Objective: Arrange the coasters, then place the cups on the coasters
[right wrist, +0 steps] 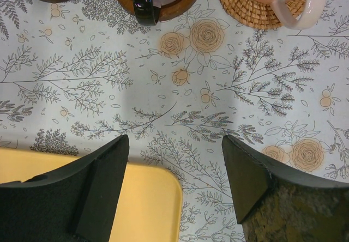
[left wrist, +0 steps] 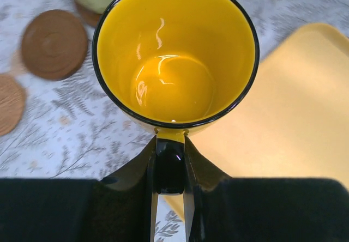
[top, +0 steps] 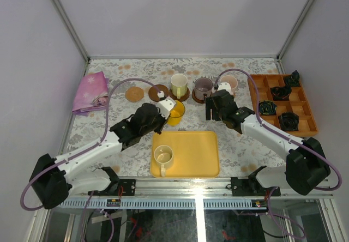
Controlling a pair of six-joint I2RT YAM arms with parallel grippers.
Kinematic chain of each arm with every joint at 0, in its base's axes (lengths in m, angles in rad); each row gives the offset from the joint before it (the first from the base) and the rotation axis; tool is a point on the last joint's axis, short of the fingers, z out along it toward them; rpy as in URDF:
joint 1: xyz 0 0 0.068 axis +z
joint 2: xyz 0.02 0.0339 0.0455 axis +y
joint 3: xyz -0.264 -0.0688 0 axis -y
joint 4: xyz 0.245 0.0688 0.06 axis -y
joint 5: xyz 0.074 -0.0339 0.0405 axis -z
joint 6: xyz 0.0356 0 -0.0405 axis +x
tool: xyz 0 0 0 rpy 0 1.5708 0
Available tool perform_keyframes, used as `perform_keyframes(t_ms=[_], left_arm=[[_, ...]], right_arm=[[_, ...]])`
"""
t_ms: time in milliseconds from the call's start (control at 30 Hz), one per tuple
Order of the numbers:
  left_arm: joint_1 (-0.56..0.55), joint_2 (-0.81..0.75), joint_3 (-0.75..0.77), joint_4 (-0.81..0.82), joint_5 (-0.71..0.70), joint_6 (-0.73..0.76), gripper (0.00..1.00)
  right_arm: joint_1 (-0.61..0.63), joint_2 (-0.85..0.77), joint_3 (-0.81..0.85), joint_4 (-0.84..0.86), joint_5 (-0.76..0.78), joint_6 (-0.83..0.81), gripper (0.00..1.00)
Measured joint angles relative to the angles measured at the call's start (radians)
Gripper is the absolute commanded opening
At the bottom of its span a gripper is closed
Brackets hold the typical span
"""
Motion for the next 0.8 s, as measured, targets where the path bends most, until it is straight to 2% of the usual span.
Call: perform_keyframes(t_ms=[167, 333, 533, 800], left_arm=[[0.043, -0.104, -0.073, 0.077, -0.157, -0.041, 0.15], [0.135, -0.106, -0.091, 0.187, -0.260, -0.087, 0.17], [0.220, 0.042, -0.074, 0.282, -0.335, -0.153, 0.17], [0.320, 0.249, -0.040, 0.380, -0.313, -0.237, 0.17]], right_arm=[[0.000, 0.000, 0.000, 0.000, 0.000, 0.000, 0.76], [0.000, 0.000, 0.000, 0.000, 0.001, -0.002, 0.76], [0.000, -0.005, 0.000, 0.001, 0.007, -0.013, 0.76], [0.000, -0.095, -0.002, 0.027, 0.051, -0.034, 0.76]])
